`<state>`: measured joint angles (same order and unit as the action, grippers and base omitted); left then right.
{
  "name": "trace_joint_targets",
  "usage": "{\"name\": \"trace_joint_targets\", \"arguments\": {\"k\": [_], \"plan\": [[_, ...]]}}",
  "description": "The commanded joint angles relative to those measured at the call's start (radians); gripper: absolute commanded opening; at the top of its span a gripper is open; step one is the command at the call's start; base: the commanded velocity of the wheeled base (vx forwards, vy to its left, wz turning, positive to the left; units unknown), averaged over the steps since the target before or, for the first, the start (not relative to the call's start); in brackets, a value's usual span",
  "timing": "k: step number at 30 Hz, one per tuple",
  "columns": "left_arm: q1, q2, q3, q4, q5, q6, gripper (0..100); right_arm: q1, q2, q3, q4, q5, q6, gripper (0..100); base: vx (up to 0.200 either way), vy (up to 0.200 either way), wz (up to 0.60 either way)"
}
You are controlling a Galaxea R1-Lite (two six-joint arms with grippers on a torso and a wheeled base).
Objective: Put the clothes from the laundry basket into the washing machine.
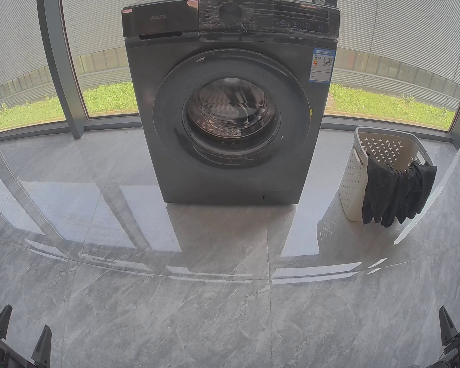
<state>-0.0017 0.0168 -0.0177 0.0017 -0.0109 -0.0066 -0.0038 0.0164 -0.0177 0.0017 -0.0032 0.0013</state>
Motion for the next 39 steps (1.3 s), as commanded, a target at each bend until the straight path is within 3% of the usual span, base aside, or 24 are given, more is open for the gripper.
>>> {"name": "trace_joint_targets", "arguments": {"k": [1, 32, 39], "plan": [[0.000, -0.017, 0.018, 0.000, 0.000, -0.001, 100, -0.001, -0.012, 0.018, 0.000, 0.000, 0.000, 100, 0.200, 0.000, 0.00], [0.000, -0.017, 0.016, 0.000, 0.000, -0.004, 100, -0.001, -0.012, 0.018, 0.000, 0.000, 0.000, 100, 0.200, 0.000, 0.00], [0.000, -0.017, 0.016, 0.000, 0.000, -0.004, 100, -0.001, -0.012, 0.018, 0.000, 0.000, 0.000, 100, 0.000, 0.000, 0.00]]}}
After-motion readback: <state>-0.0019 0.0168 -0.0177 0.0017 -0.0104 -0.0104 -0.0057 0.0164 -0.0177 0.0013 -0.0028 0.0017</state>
